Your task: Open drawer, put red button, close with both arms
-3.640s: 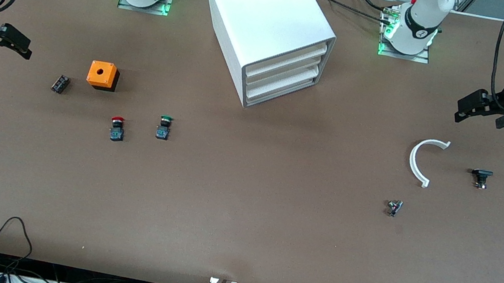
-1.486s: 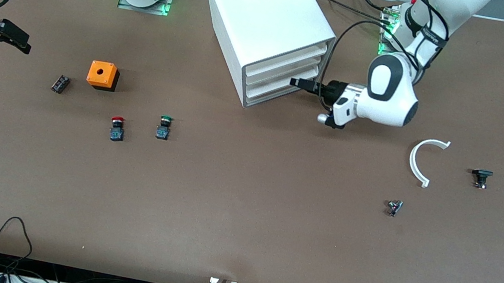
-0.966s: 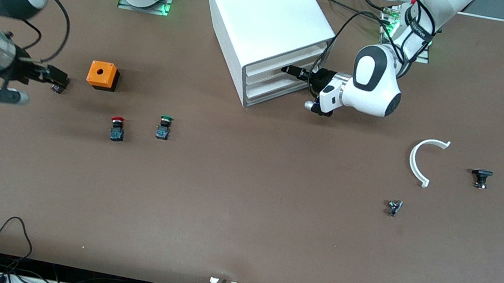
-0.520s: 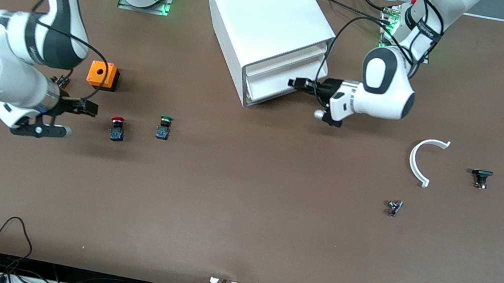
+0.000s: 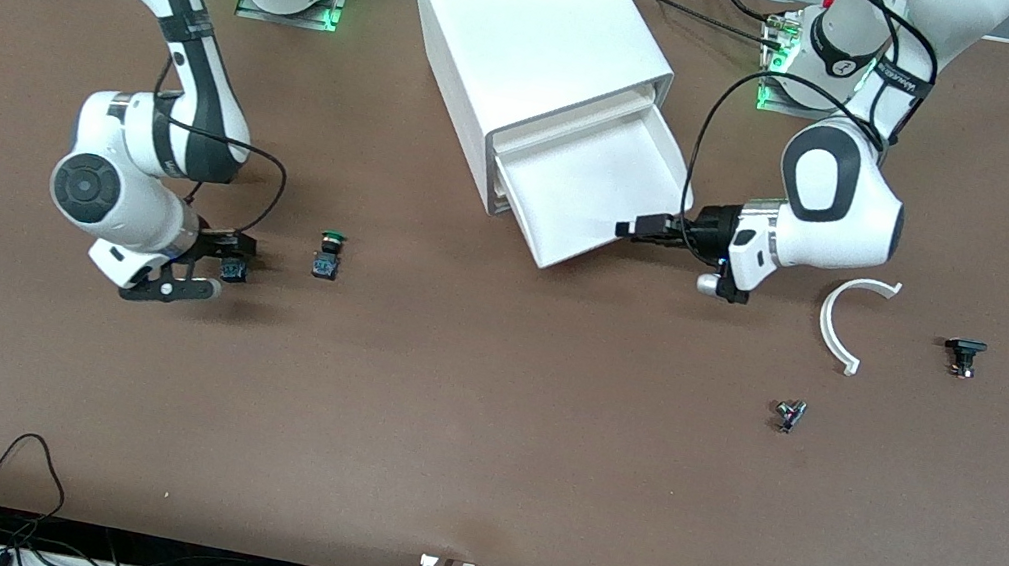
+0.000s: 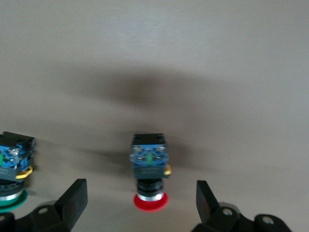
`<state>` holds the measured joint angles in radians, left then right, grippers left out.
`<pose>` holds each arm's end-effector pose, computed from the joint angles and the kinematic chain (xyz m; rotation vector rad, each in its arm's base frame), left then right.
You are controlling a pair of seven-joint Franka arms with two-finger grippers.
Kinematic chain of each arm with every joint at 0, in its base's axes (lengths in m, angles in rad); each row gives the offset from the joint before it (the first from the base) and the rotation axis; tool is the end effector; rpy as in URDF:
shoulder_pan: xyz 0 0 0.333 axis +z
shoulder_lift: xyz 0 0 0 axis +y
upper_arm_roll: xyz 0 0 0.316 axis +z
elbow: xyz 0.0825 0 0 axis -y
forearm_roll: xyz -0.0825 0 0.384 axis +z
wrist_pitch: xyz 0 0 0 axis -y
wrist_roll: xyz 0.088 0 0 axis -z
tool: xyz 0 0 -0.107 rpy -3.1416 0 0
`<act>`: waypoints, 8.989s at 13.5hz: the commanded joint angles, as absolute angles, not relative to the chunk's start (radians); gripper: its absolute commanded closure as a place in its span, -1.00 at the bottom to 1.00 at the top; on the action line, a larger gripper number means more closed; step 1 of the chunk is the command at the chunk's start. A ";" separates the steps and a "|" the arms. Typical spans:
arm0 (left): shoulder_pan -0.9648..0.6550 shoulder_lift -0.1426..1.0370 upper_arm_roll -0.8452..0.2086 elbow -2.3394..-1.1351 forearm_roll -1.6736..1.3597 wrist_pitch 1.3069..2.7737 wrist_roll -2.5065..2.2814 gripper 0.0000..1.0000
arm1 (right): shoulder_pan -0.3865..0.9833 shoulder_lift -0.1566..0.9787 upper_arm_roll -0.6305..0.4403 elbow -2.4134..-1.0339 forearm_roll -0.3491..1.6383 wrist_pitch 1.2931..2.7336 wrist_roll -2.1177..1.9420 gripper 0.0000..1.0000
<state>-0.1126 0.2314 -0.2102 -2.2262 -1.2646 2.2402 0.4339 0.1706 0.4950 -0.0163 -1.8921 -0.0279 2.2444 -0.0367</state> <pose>0.5018 -0.1975 0.2697 2.1987 0.2291 -0.1723 0.6105 0.0946 0.2302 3.0799 0.3267 -0.2184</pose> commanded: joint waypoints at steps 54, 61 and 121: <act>0.025 -0.008 -0.061 -1.674 0.031 1.666 0.057 -1.00 | 0.699 0.639 0.305 -1.220 -0.210 1.982 -0.908 0.45; 0.018 -0.005 -0.063 -1.686 0.029 1.661 0.045 -1.00 | 0.762 0.727 0.305 -1.207 -0.201 1.982 -0.899 0.45; -0.149 0.170 -0.601 -2.220 -0.180 2.416 -0.924 -1.00 | 0.052 -0.091 -0.114 -1.861 -0.077 1.790 0.018 -1.00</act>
<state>-0.2026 0.2204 -0.6036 -2.2242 -0.1713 2.4222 -0.9572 0.0434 -0.0681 -0.1088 -1.8413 -0.0860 1.7767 0.0298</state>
